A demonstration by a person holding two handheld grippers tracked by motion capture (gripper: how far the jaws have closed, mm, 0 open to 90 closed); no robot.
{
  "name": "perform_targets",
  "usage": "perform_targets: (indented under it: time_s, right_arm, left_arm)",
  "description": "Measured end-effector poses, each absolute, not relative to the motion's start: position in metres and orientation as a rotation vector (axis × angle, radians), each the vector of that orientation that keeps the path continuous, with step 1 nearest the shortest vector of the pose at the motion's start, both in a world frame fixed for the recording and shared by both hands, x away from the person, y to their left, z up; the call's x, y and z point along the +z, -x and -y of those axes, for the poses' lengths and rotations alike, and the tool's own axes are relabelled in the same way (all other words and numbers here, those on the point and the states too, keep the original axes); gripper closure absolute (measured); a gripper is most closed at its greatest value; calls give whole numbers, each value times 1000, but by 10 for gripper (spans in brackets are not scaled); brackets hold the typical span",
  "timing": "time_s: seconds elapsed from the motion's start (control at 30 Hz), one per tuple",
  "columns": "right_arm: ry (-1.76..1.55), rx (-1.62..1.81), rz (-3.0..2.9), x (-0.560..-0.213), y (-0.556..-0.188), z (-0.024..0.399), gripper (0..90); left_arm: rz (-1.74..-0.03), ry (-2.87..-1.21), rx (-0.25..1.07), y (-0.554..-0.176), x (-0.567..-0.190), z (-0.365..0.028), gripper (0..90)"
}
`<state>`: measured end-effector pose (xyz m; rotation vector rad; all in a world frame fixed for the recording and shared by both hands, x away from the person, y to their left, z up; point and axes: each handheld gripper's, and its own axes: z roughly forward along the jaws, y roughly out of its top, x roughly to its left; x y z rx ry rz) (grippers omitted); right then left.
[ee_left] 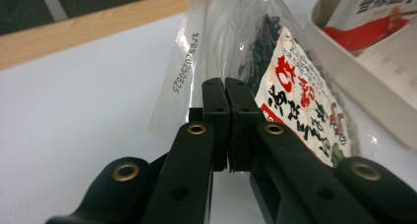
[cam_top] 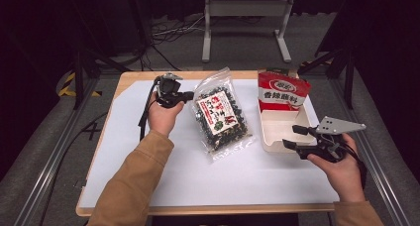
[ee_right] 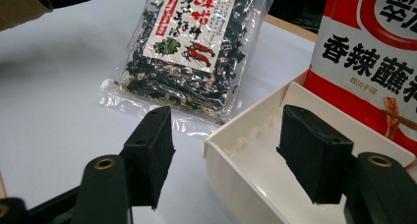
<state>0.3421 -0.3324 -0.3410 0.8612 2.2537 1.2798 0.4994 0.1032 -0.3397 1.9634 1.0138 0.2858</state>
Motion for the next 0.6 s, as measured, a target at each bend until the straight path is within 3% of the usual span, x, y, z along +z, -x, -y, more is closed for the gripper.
perform_targets:
  time_s: [0.6]
  right_arm:
    - [-808, 1294, -2291, -339, -348, 316, 396]
  left_arm:
    - [-785, -1934, 400, -448, -293, -113, 886]
